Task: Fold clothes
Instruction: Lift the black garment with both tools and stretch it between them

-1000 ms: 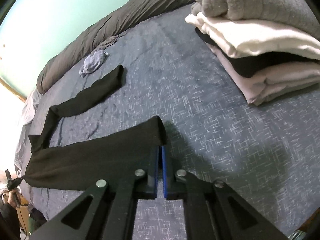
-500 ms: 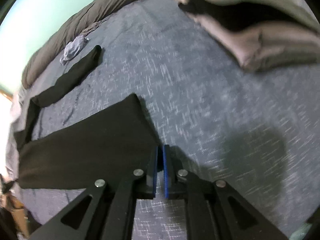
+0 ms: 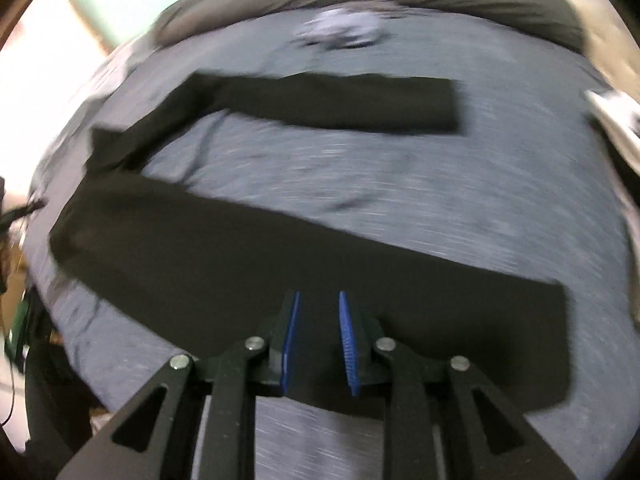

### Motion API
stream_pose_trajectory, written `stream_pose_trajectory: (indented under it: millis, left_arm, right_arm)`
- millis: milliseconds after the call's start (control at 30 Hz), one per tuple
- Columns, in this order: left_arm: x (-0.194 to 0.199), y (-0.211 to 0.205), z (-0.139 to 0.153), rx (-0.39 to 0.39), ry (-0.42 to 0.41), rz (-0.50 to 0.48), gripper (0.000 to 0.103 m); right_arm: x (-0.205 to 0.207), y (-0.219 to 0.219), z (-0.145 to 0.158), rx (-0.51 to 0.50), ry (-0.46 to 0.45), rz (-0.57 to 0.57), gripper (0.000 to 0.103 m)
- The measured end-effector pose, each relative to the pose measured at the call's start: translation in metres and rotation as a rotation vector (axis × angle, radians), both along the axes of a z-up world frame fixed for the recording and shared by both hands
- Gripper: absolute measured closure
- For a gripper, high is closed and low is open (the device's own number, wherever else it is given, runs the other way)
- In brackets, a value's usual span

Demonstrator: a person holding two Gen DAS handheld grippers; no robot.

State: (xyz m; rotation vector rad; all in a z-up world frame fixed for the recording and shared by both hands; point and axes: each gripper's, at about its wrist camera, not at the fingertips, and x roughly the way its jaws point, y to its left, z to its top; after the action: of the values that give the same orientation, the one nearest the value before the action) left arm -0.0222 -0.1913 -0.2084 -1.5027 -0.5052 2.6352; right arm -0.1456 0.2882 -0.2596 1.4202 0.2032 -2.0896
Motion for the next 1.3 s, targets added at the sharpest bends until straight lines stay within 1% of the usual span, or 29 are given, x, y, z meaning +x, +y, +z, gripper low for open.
stream_pose_trajectory:
  millis: [67, 167, 233, 333, 433, 467, 533, 633, 667, 733, 800, 867, 900, 933, 1000, 1067, 1133, 1300]
  left_arm:
    - [-0.012, 0.040, -0.013, 0.011, -0.027, -0.086, 0.093]
    - [-0.025, 0.086, -0.031, -0.017, -0.057, -0.172, 0.093]
    - [-0.030, 0.107, -0.044, -0.030, -0.075, -0.196, 0.093]
    - [-0.039, 0.126, -0.066, -0.018, -0.129, -0.226, 0.093]
    - [-0.038, 0.135, -0.085, -0.018, -0.187, -0.257, 0.093]
    - [-0.036, 0.136, -0.089, -0.018, -0.195, -0.263, 0.093]
    - [-0.032, 0.136, -0.092, -0.012, -0.206, -0.269, 0.093]
    - [-0.029, 0.135, -0.089, 0.004, -0.200, -0.271, 0.093]
    - [-0.028, 0.135, -0.085, 0.006, -0.190, -0.270, 0.093]
    - [-0.025, 0.134, -0.075, 0.014, -0.167, -0.276, 0.093]
    - [-0.022, 0.134, -0.064, 0.018, -0.150, -0.294, 0.092]
    - [-0.017, 0.135, -0.060, 0.004, -0.159, -0.321, 0.087]
    - [-0.014, 0.135, -0.058, -0.003, -0.164, -0.334, 0.079]
    - [-0.013, 0.136, -0.057, -0.006, -0.168, -0.341, 0.075]
    - [-0.010, 0.138, -0.058, -0.024, -0.181, -0.363, 0.073]
    - [-0.007, 0.142, -0.061, -0.049, -0.186, -0.376, 0.070]
    - [-0.004, 0.142, -0.063, -0.065, -0.191, -0.380, 0.063]
    - [0.000, 0.144, -0.071, -0.113, -0.198, -0.388, 0.063]
  right_arm:
    - [0.011, -0.030, -0.005, -0.011, -0.014, 0.050, 0.083]
    - [0.024, -0.063, -0.015, -0.011, -0.033, 0.111, 0.083]
    - [0.030, -0.080, -0.026, 0.024, -0.043, 0.140, 0.083]
    - [0.036, -0.093, -0.046, 0.078, -0.078, 0.158, 0.083]
    - [0.038, -0.096, -0.065, 0.117, -0.129, 0.168, 0.083]
    - [0.040, -0.096, -0.068, 0.124, -0.139, 0.175, 0.083]
    - [0.040, -0.093, -0.070, 0.119, -0.156, 0.186, 0.083]
    - [0.036, -0.086, -0.067, 0.087, -0.191, 0.180, 0.083]
    - [0.034, -0.084, -0.063, 0.082, -0.186, 0.174, 0.083]
    - [0.031, -0.078, -0.052, 0.069, -0.148, 0.153, 0.083]
    - [0.031, -0.068, -0.040, 0.041, -0.138, 0.133, 0.083]
    - [0.035, -0.061, -0.035, 0.033, -0.142, 0.140, 0.083]
    - [0.038, -0.058, -0.032, 0.031, -0.145, 0.145, 0.083]
    - [0.042, -0.056, -0.031, 0.032, -0.150, 0.153, 0.077]
    - [0.053, -0.055, -0.032, 0.043, -0.157, 0.171, 0.066]
    - [0.059, -0.061, -0.034, 0.058, -0.162, 0.186, 0.066]
    - [0.063, -0.066, -0.042, 0.078, -0.160, 0.194, 0.066]
    - [0.067, -0.076, -0.060, 0.142, -0.142, 0.204, 0.066]
